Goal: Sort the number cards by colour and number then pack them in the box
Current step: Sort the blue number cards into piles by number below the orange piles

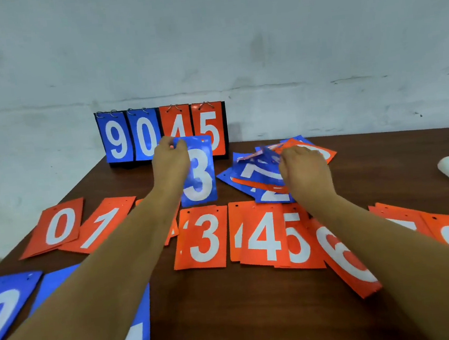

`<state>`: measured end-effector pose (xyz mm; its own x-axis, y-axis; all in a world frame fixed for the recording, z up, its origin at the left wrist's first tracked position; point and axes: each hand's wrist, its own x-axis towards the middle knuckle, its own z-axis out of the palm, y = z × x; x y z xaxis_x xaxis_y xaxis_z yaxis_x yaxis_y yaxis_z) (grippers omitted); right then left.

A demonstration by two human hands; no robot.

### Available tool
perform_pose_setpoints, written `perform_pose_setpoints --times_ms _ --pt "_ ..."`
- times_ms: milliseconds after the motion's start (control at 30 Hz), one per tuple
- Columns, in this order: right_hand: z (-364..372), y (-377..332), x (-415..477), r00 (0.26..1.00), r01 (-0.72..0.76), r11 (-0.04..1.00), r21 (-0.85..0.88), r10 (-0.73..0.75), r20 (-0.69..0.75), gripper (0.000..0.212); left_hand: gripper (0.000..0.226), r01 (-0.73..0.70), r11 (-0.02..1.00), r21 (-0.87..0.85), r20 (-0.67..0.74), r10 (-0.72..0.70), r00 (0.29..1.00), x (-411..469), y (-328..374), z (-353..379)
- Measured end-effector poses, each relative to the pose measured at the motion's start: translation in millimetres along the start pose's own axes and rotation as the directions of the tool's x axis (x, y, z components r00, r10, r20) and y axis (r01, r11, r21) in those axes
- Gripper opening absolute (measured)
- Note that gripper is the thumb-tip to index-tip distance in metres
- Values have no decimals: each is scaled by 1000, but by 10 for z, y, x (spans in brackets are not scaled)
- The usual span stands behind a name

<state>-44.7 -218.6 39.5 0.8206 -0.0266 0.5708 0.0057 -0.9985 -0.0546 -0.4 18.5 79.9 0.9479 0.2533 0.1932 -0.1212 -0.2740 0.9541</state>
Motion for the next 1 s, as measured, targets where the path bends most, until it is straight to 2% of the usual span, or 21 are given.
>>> perform_pose_setpoints --times_ms 67,167,233,300,400,433,533,600,667,733,800,833,900,933,1000 --pt "-174 -50 -42 976 1 993 122 26 -218 8 9 27 1000 -12 28 -27 999 -132 74 -105" --pt "-512 -237 -161 931 90 959 268 14 -364 6 15 111 994 -9 108 -110 988 -424 146 -225" --pt "-683 -375 -316 927 223 939 262 -120 -356 9 14 206 970 -128 173 -183 968 -648 194 -288" --pt "-772 -457 -531 906 351 915 200 -277 -321 16 19 324 891 -319 287 -235 929 -859 226 -356" --pt "-837 -519 -887 897 405 896 179 -352 -268 21 51 509 729 -458 474 -284 833 -1141 231 -465" --pt "-854 -536 -1002 900 407 893 192 -356 -252 24 54 532 707 -466 504 -283 816 -1244 234 -501" --pt "-870 -593 -1292 916 391 893 222 -352 -193 28 35 485 765 -424 525 -229 820 -1504 133 -551" --pt "-885 -629 -1448 914 402 875 269 -364 -179 24 23 427 818 -385 474 -222 852 -1643 53 -580" --pt "-932 -674 -1588 924 381 860 340 -364 -117 32 20 386 841 -379 412 -220 884 -1739 -20 -630" --pt "-999 -711 -1677 964 243 851 466 -264 -21 40 19 351 853 -387 369 -205 906 -1808 -61 -698" --pt "-1067 -726 -1692 999 17 821 570 -43 33 44 15 343 860 -378 353 -208 912 -1873 -86 -768" --pt "-1107 -719 -1672 993 -115 790 602 70 98 47 13 342 867 -363 359 -208 910 -1899 -94 -804" --pt "-1188 -692 -1614 911 -400 633 663 192 366 45 11 356 876 -325 385 -222 896 -1936 -109 -863" --pt "-1203 -687 -1609 854 -501 541 675 183 488 39 12 373 873 -313 391 -240 889 -1951 -116 -884" --pt "-1170 -698 -1643 799 -576 471 668 154 581 25 15 411 853 -322 379 -282 881 -1992 -127 -907"
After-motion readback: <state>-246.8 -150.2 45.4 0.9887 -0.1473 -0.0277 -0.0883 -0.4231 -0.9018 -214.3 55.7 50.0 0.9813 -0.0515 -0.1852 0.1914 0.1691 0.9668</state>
